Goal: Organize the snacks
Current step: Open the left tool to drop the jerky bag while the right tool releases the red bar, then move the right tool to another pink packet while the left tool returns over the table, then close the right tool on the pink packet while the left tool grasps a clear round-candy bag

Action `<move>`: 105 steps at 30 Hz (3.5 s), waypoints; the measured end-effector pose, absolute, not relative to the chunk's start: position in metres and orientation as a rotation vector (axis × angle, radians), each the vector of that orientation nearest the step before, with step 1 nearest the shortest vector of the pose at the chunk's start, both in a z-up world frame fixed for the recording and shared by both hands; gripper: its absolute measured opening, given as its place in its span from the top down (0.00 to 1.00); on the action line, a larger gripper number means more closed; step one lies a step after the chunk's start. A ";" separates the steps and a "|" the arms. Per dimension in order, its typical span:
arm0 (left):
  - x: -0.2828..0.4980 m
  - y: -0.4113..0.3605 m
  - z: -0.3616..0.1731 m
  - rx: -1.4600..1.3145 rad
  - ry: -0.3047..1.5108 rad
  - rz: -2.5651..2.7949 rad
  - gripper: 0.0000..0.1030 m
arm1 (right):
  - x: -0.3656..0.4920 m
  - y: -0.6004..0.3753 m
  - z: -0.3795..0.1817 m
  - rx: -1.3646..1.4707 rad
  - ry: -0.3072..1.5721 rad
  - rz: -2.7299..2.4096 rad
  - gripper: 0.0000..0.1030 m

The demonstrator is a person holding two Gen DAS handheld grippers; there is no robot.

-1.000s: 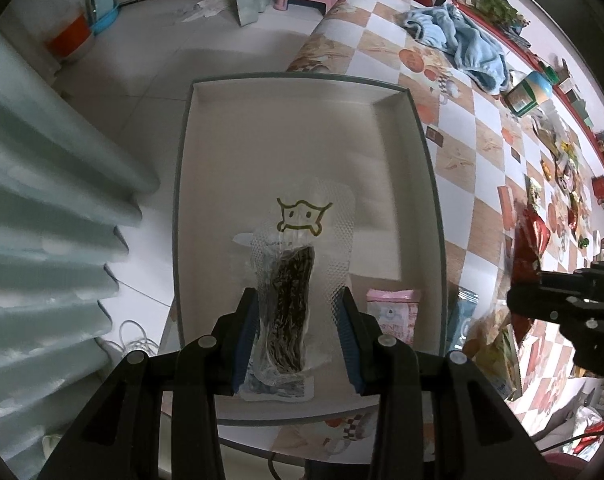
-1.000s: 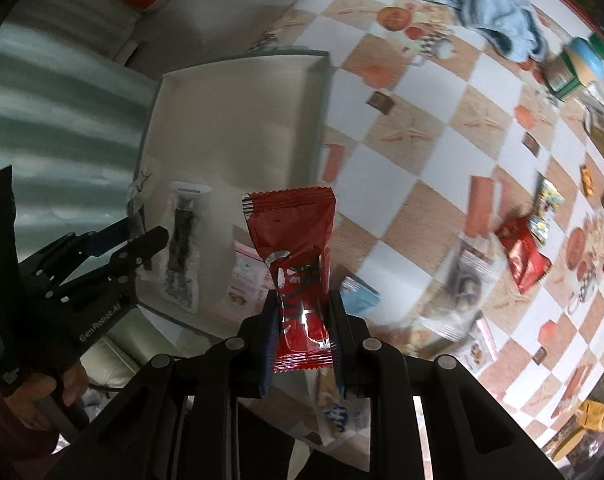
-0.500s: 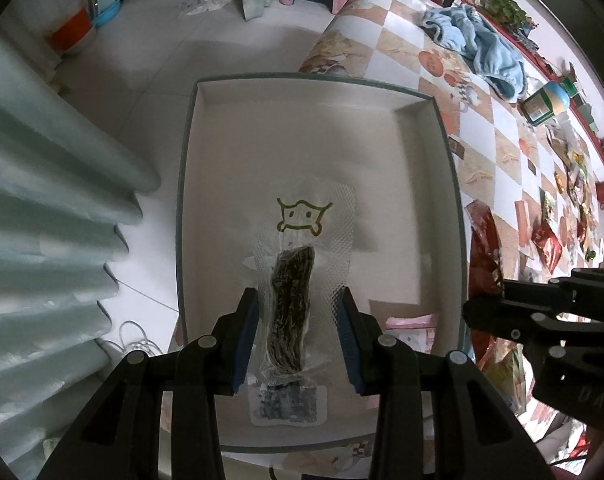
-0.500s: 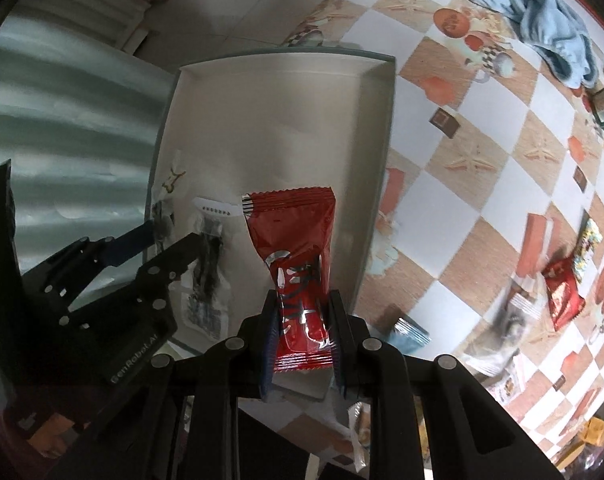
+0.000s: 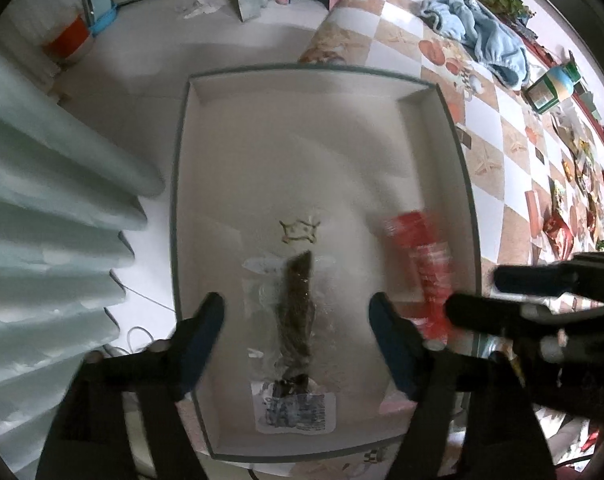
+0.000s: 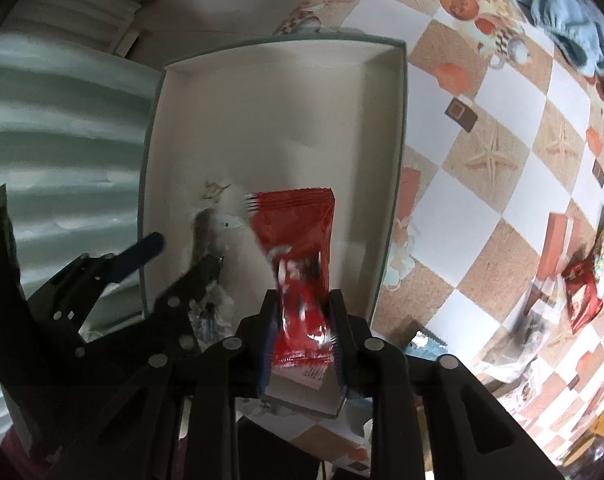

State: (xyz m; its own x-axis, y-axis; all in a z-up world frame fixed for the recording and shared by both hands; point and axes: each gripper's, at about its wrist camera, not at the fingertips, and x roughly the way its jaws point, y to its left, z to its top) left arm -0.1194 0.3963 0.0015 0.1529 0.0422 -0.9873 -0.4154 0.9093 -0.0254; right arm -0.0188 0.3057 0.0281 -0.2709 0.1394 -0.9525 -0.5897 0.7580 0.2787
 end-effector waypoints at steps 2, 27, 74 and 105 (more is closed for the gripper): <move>-0.119 0.396 0.001 -0.321 1.401 0.337 0.23 | -0.016 0.301 0.032 -0.338 1.686 0.710 0.17; -0.089 0.291 0.012 -0.158 1.452 0.028 0.23 | 0.015 0.056 -0.003 0.007 1.847 0.084 0.16; -0.026 0.164 0.000 -0.050 1.542 -0.168 0.21 | 0.087 -0.063 -0.045 0.059 1.841 -0.065 0.00; 0.028 0.121 -0.073 -0.046 1.633 0.043 0.21 | 0.027 -0.033 -0.049 -0.017 1.836 0.003 0.00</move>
State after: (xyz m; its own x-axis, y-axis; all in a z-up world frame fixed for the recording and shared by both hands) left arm 0.0285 0.1207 -0.0726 -0.0624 -0.0032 -0.9980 -0.0560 0.9984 0.0003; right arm 0.0266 -0.0327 -0.0487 -0.2622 -0.0102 -0.9650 -0.0137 0.9999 -0.0069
